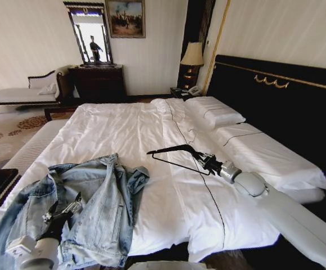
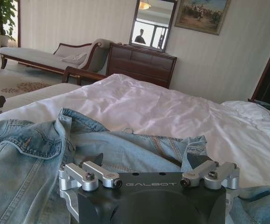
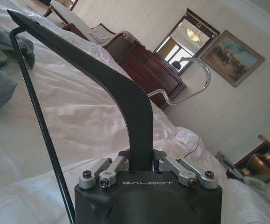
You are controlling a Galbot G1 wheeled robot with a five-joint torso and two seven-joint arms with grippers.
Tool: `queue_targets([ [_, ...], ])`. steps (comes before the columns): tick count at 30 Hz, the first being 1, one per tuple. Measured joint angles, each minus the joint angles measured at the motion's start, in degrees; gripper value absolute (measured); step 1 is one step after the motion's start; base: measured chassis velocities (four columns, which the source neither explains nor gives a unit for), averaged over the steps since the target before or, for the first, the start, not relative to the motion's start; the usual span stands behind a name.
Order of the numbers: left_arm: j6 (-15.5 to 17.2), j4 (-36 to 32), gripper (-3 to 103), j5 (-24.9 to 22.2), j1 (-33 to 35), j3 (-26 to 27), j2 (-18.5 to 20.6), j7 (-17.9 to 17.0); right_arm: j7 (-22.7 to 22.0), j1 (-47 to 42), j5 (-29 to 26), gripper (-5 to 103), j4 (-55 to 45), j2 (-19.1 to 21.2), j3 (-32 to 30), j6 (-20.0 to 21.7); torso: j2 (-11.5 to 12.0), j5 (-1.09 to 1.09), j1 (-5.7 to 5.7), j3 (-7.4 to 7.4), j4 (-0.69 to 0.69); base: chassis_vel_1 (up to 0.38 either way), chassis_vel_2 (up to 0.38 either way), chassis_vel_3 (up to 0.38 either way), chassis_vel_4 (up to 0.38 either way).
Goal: Pick up the clothes from the bed and hang them on the clothes hanger.
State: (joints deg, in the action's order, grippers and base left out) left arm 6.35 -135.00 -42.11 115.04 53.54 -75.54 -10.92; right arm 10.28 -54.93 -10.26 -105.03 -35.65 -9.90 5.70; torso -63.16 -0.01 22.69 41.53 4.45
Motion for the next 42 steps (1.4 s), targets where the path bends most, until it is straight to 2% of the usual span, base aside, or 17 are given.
queue_targets([
  [3, -0.43, 0.09, 100, -0.16, 0.34, 0.31, -0.28, 0.12, -0.73, -0.05, 7.58, 22, -0.02, -1.21, 0.69, -2.46, 0.0, 0.0, 0.0, 0.0, 0.01, 0.0, 0.0, 0.0, 0.0],
  [4, -0.43, 0.09, 100, -0.16, 0.34, 0.31, -0.28, 0.12, -0.73, -0.05, 7.58, 22, -0.02, -1.21, 0.69, -2.46, 0.0, 0.0, 0.0, 0.0, 0.01, 0.0, 0.0, 0.0, 0.0],
  [8, -0.67, 0.16, 100, -0.16, 0.8, 0.32, -0.65, 0.19, -1.03, 0.61, 13.35, 22, 0.15, -2.3, 1.75, -5.75, 0.0, 0.0, 0.0, 0.0, 0.0, 0.0, 0.0, 0.0, 0.0],
  [13, -0.7, 0.01, 100, -0.16, 0.88, 0.57, -0.57, 0.21, -1.03, 1.12, 16.6, 22, 0.33, -2.53, 2.35, -8.26, 0.0, 0.0, 0.0, 0.0, 0.0, 0.0, 0.0, 0.0, 0.0],
  [30, -0.7, 0.23, 100, 0.54, 0.86, -0.21, -0.41, 0.22, -2.14, -3.34, 22.13, 22, 1.94, -5.21, -0.96, -8.0, 0.01, 0.01, 0.0, 0.0, 0.0, 0.0, 0.0, 0.0, 0.0],
  [42, -0.51, 0.55, 100, 0.4, -0.05, -0.29, -0.2, 0.22, -2.04, -3.88, 22.33, 22, 1.71, -5.93, -1.04, -7.83, 0.01, 0.02, 0.0, 0.0, -0.01, 0.122, 0.122, -0.11, -0.125],
])
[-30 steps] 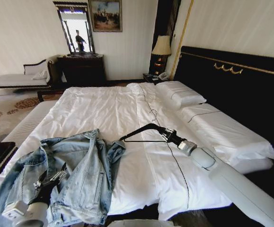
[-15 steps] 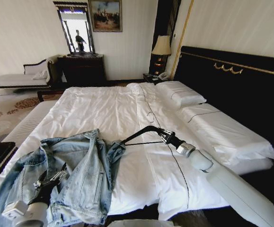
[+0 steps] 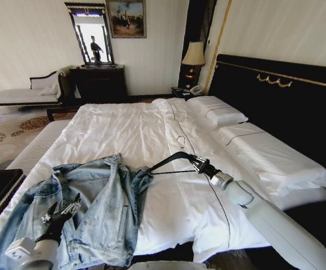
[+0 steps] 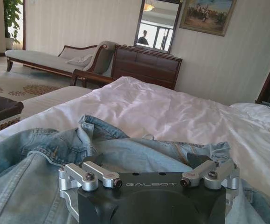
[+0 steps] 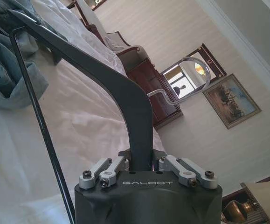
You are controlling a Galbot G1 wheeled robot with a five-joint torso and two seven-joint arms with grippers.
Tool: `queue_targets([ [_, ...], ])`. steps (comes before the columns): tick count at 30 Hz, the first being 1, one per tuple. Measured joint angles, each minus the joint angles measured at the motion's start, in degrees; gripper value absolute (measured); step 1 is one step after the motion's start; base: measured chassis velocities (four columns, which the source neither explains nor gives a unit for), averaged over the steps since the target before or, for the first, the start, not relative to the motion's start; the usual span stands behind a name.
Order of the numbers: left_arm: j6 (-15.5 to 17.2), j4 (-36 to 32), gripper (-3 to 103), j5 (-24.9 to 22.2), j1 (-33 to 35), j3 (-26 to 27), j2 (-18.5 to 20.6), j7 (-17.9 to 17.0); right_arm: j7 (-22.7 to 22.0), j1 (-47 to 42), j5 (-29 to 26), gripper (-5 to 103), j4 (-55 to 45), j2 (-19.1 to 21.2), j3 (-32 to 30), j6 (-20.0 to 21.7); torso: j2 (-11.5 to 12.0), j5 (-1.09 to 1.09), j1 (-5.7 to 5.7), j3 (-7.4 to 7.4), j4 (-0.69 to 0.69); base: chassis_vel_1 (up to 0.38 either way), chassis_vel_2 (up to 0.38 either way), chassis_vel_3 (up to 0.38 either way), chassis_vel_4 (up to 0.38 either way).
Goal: Pick up the clothes from the bed and hang them on the clothes hanger.
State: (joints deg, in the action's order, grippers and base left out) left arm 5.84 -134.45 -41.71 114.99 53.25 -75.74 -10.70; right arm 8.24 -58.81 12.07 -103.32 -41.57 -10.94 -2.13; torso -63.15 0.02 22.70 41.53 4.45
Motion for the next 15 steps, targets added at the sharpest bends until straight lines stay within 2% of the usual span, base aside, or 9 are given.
queue_targets([
  [9, -0.09, 0.23, 100, -0.03, 0.1, -0.01, -0.1, 0.0, 0.02, -0.11, -0.37, 22, -0.24, -0.33, 0.19, 0.11, -0.01, -0.04, 0.0, -0.01, -0.02, 0.224, 0.215, -0.21, -0.202],
  [15, -0.11, 0.16, 100, -0.04, 0.23, -0.14, -0.4, 0.01, -0.09, -0.48, -3.01, 22, -0.53, -0.25, 0.18, -0.16, -0.01, -0.03, -0.01, 0.0, 0.02, 0.043, 0.048, -0.05, -0.063],
])
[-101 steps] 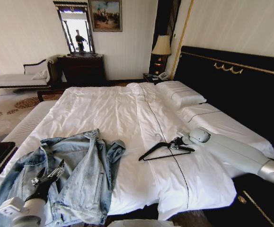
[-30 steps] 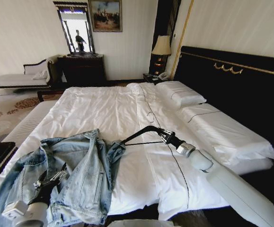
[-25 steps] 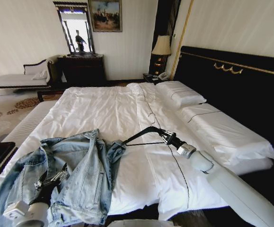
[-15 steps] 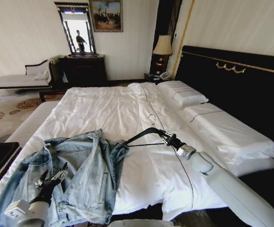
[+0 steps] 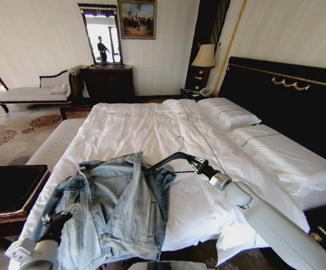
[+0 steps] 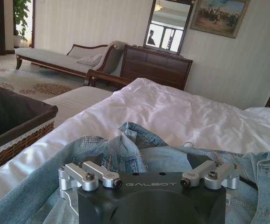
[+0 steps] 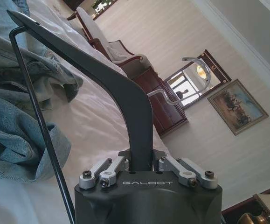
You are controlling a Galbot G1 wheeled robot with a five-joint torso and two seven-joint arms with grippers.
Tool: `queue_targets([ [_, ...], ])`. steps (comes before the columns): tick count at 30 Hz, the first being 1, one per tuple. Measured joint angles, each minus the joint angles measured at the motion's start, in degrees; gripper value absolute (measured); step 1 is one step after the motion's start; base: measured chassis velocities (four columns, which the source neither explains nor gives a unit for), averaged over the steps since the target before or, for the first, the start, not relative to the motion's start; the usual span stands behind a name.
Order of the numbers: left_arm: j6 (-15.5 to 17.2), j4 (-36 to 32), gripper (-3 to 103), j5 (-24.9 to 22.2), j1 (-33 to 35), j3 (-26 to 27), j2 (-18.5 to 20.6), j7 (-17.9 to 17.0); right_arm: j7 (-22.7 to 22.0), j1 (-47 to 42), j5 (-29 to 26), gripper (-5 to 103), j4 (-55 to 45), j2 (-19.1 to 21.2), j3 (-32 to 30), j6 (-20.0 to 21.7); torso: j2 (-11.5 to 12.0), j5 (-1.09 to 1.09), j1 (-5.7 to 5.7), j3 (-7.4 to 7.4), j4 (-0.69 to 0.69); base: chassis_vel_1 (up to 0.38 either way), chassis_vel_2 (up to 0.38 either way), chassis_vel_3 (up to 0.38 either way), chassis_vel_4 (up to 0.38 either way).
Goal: Pick up the clothes from the bed and hang them on the clothes hanger.
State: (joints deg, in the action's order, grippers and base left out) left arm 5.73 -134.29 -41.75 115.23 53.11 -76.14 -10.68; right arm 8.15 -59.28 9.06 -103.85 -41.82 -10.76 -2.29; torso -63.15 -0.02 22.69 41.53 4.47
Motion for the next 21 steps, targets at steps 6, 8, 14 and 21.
queue_targets([
  [6, -0.04, -0.12, 100, -0.04, 0.11, 0.0, -0.08, 0.04, -0.47, -0.63, -0.01, 22, -0.29, -0.73, -0.02, 0.26, 0.0, 0.03, 0.0, 0.01, 0.01, 0.0, 0.0, 0.0, 0.0],
  [8, -0.04, -0.16, 100, -0.03, 0.1, -0.03, -0.11, 0.04, -0.71, -0.79, 0.29, 22, -0.14, -0.91, -0.17, 0.29, 0.0, 0.02, 0.0, 0.0, 0.0, 0.0, 0.0, 0.0, 0.0],
  [14, -0.04, -0.18, 100, 0.18, 0.08, -0.32, -0.24, 0.04, -0.95, -1.84, 1.54, 22, -0.01, -1.15, -1.03, 0.32, 0.0, 0.02, 0.0, 0.0, -0.01, 0.011, 0.008, -0.006, -0.008],
  [21, -0.03, -0.17, 100, 0.3, 0.07, -0.45, -0.33, 0.04, -0.96, -2.04, 1.63, 22, -0.39, -1.21, -1.1, 0.4, 0.0, 0.02, 0.0, 0.0, -0.01, 0.091, 0.077, -0.074, -0.089],
])
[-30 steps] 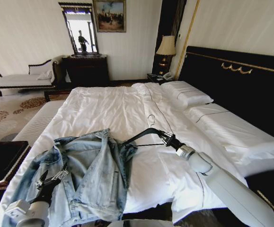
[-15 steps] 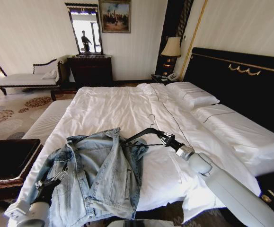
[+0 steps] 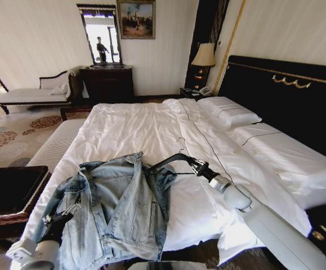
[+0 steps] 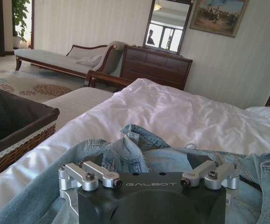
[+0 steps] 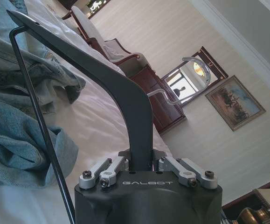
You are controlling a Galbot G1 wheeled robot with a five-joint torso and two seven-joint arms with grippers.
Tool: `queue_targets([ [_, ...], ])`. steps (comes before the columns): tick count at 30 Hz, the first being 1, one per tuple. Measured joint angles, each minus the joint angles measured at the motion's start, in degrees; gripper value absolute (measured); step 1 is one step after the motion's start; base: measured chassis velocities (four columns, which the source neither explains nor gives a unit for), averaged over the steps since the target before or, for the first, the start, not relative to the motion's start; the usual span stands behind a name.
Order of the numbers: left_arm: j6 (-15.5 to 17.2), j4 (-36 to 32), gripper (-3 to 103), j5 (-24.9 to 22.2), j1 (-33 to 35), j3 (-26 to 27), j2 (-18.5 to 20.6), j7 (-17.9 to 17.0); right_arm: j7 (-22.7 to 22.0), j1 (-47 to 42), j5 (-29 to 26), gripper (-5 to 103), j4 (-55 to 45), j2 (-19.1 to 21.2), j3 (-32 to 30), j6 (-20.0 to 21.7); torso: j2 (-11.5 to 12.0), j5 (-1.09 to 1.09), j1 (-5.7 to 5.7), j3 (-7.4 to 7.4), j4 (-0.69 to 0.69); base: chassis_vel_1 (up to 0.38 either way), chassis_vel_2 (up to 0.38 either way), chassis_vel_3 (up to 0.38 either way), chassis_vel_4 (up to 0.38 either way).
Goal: Pick up the clothes from the bed and hang them on the clothes hanger.
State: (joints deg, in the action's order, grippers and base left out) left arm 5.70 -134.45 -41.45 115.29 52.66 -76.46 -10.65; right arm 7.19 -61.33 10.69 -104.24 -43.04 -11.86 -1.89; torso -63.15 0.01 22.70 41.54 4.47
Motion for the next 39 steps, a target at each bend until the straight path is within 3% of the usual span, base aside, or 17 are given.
queue_targets([
  [13, 0.0, 0.6, 100, -0.18, -0.21, 0.15, 0.12, -0.06, -0.02, -0.11, -0.09, 22, -1.13, -0.54, 0.72, 0.38, 0.0, -0.05, 0.01, -0.01, -0.03, 0.204, 0.201, -0.201, -0.187],
  [24, 0.78, 0.88, 100, -0.48, -0.83, 0.57, 1.23, -0.18, -0.21, 4.2, -0.35, 22, 0.32, -2.01, 5.76, 1.75, -0.01, 0.02, 0.01, 0.0, 0.0, -0.01, -0.01, 0.002, 0.002],
  [28, 3.58, 2.11, 100, -1.5, -3.64, 0.57, 4.45, -2.41, -0.21, 4.66, -0.22, 22, 1.06, -2.59, 6.67, 1.77, 0.0, 0.0, 0.02, 0.01, -0.03, -0.012, 0.001, 0.014, -0.001],
  [30, 6.69, 4.09, 100, -4.94, -8.04, -0.4, 8.56, -5.79, -0.18, 4.09, -0.23, 22, 1.07, -2.48, 6.34, 1.72, 0.0, -0.05, 0.01, 0.0, -0.02, 0.0, 0.0, 0.0, 0.0],
  [33, 8.02, 5.5, 100, -6.84, -11.15, -1.63, 10.82, -7.34, -0.18, 3.59, -0.31, 22, 0.93, -2.3, 5.66, 1.69, -0.01, -0.03, 0.0, 0.0, -0.01, 0.0, 0.0, 0.0, 0.0],
  [36, 10.38, 8.57, 100, -10.2, -19.24, -6.57, 15.05, -9.88, -0.17, 3.04, -0.88, 22, 0.51, -1.79, 4.61, 1.65, -0.01, -0.02, 0.0, 0.0, 0.03, 0.0, 0.0, 0.0, 0.0],
  [39, 11.1, 10.1, 102, -10.86, -22.69, -9.83, 16.64, -10.64, -0.19, 3.05, -1.33, 22, 0.38, -1.57, 4.41, 1.7, 0.0, -0.01, 0.01, 0.0, 0.02, 0.0, 0.0, 0.0, 0.0],
])
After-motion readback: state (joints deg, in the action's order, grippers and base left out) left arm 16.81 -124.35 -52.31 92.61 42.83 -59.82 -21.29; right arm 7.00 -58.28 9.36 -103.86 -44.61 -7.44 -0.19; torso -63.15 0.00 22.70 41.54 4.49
